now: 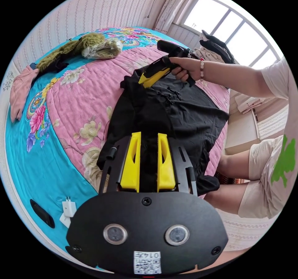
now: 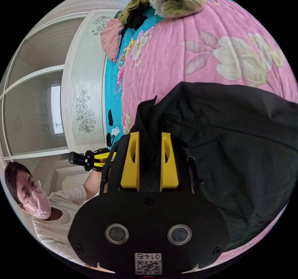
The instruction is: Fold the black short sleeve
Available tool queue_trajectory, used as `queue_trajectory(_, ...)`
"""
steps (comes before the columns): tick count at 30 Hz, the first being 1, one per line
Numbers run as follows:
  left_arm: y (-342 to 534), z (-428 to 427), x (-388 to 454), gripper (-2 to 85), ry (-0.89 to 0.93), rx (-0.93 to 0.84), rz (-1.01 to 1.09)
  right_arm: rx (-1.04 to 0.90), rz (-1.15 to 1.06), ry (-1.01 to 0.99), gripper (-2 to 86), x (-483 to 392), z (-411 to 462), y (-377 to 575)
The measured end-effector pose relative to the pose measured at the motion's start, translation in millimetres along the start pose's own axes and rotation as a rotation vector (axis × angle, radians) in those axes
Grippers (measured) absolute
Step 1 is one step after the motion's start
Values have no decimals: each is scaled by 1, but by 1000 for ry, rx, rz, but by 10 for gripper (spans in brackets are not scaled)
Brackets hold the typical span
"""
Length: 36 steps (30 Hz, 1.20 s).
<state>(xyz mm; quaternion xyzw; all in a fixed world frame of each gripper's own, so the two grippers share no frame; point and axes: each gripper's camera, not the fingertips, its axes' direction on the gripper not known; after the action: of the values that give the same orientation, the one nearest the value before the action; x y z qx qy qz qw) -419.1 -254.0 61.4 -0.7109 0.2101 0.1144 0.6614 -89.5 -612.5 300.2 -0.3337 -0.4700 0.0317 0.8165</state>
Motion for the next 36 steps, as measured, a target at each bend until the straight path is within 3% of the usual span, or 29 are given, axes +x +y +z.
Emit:
queue_trajectory(2,-2,6,6,86,10,-13,11,-5,-1,-35,32,-1,20,-12)
queue_trajectory(6,-1,22,20,85,-44,-86,60,130,-92,37,27,-17,38,-33)
queue_trajectory(12,12,33,18,72,-139,-144,-11,51,-62,-83,61,3,65,-38)
queue_trajectory(18,19,26,4,67,-166,-99,-85,-5,-97,-3,64,-5,103,-9)
queue_trajectory(21,18,38,2,69,-194,-158,-74,90,-104,76,56,-8,113,8)
queue_trajectory(27,33,6,21,75,-247,-80,-65,227,-207,133,32,-26,138,34)
queue_trajectory(36,53,-3,8,74,-296,-30,-169,-97,-175,129,43,7,281,13)
